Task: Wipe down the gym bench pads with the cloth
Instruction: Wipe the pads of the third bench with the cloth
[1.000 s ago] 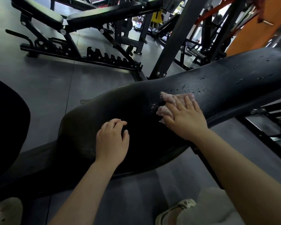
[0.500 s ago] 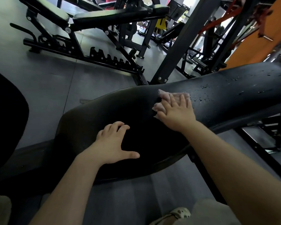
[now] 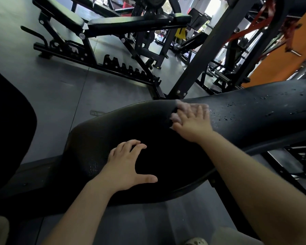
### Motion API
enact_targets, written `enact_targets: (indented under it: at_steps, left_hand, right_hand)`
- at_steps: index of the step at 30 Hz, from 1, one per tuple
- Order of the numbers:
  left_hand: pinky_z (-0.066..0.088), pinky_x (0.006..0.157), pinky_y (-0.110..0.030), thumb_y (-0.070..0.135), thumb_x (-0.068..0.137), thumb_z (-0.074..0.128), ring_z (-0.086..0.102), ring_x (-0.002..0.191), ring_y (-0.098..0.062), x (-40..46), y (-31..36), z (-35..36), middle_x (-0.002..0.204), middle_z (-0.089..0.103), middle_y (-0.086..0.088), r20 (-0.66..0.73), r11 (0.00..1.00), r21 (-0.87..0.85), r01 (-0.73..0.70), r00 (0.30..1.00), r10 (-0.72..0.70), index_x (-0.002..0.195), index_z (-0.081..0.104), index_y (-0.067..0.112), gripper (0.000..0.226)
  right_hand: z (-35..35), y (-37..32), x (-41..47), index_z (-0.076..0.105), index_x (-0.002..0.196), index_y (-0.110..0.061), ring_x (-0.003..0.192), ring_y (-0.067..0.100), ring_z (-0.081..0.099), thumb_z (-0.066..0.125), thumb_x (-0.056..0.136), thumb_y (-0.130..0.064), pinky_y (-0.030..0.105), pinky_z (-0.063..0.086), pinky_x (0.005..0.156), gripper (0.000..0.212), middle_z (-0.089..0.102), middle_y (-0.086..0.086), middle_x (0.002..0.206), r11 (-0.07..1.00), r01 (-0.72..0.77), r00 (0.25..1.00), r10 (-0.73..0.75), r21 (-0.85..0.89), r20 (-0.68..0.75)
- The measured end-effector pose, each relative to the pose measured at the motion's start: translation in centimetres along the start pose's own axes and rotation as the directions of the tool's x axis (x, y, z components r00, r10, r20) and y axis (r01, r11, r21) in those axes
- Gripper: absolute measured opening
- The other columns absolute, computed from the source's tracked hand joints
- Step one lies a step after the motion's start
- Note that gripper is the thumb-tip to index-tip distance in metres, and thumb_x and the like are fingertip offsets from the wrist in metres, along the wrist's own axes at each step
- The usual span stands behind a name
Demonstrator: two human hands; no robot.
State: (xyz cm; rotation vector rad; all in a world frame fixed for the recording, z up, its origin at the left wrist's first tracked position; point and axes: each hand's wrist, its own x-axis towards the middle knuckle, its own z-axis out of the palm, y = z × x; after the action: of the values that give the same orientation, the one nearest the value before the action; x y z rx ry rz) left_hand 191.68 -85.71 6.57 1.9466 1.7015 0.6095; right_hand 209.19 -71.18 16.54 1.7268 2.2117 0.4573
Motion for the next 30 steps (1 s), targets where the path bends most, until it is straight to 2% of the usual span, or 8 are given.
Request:
enact_targets:
  at_steps: [4,7,10,14,19,22,27,30]
  left_hand:
    - [0.006,0.115,-0.038,0.074,0.066,0.059,0.004,0.141,-0.015,0.2,0.3,-0.5,0.151,0.009,0.01,0.011,1.0,0.019,0.001,1.0,-0.001,0.146,0.016,0.034,0.099]
    - [0.009,0.115,-0.037,0.074,0.066,0.059,0.006,0.141,-0.015,0.3,0.3,-0.7,0.151,0.011,0.01,0.02,0.999,0.03,-0.012,1.0,0.012,0.146,0.017,0.033,0.099]
    - [0.009,0.115,-0.038,0.074,0.066,0.058,0.005,0.141,-0.014,0.2,0.3,-0.9,0.152,0.009,0.012,0.047,0.999,0.027,-0.031,0.998,0.029,0.147,0.016,0.034,0.099]
    - [0.014,0.115,-0.035,0.063,0.071,0.065,0.008,0.141,-0.01,0.3,-0.7,-2.1,0.152,0.013,0.017,0.095,0.996,-0.063,-0.058,0.993,0.064,0.145,0.024,0.038,0.088]
    - [0.017,0.113,-0.04,0.06,0.072,0.066,0.006,0.142,-0.017,0.9,-3.3,-3.5,0.155,0.008,0.011,0.067,0.999,-0.022,0.048,0.997,-0.046,0.145,0.019,0.041,0.089]
    - [0.017,0.113,-0.043,0.065,0.071,0.065,0.007,0.143,-0.02,1.2,-4.3,-3.5,0.156,0.004,0.007,0.088,0.992,0.051,0.117,0.989,-0.121,0.147,0.011,0.04,0.096]
    - [0.017,0.114,-0.044,0.065,0.069,0.066,0.006,0.143,-0.02,1.4,-4.2,-2.7,0.156,0.003,0.007,0.109,0.99,0.039,0.136,0.984,-0.139,0.146,0.011,0.041,0.098]
    - [0.016,0.114,-0.044,0.064,0.069,0.067,0.006,0.143,-0.02,1.6,-3.9,-2.9,0.156,0.005,0.006,0.106,0.989,0.038,0.14,0.984,-0.143,0.146,0.012,0.04,0.097]
  right_hand:
    - [0.8,-5.6,-3.8,0.003,0.151,-0.036,0.143,0.037,-0.017,0.022,0.097,-0.053,0.052,-0.015,0.114,0.059,-0.009,0.0,0.16,0.931,0.365,0.931,-0.365,-0.021,-0.011]
    - [0.4,-3.6,-4.7,-0.001,0.15,-0.04,0.143,0.03,-0.018,0.019,0.097,-0.055,0.041,-0.016,0.114,0.058,-0.013,-0.007,0.159,0.857,0.512,0.858,-0.513,-0.054,0.001]
    - [-0.8,0.8,-0.8,0.009,0.148,-0.045,0.145,0.031,-0.01,0.032,0.097,-0.052,0.042,-0.011,0.115,0.056,-0.008,-0.009,0.159,0.947,0.32,0.947,-0.319,0.021,-0.021]
    - [-0.5,-0.3,2.8,0.019,0.148,-0.037,0.142,0.043,-0.011,0.025,0.094,-0.056,0.058,-0.016,0.111,0.057,-0.003,0.005,0.16,0.999,-0.011,1.0,0.012,0.051,-0.015]
    - [0.6,-6.8,-0.5,0.007,0.151,-0.035,0.142,0.042,-0.015,0.025,0.094,-0.057,0.057,-0.013,0.112,0.063,-0.009,0.005,0.159,0.959,0.283,0.959,-0.283,0.009,-0.012]
    - [0.6,-5.2,-1.8,-0.001,0.151,-0.036,0.143,0.037,-0.015,0.023,0.097,-0.055,0.049,-0.011,0.116,0.062,-0.011,-0.001,0.159,0.899,0.435,0.9,-0.435,-0.06,0.003]
    - [-0.9,0.8,3.7,0.007,0.15,-0.04,0.143,0.041,-0.01,0.02,0.094,-0.059,0.051,-0.013,0.115,0.061,-0.005,0.004,0.16,0.991,0.131,0.991,-0.131,-0.017,-0.02]
    - [-0.9,-1.3,5.6,0.009,0.151,-0.035,0.142,0.043,-0.012,0.02,0.094,-0.06,0.057,-0.015,0.112,0.063,-0.005,0.006,0.16,1.0,0.006,1.0,-0.006,0.0,-0.004]
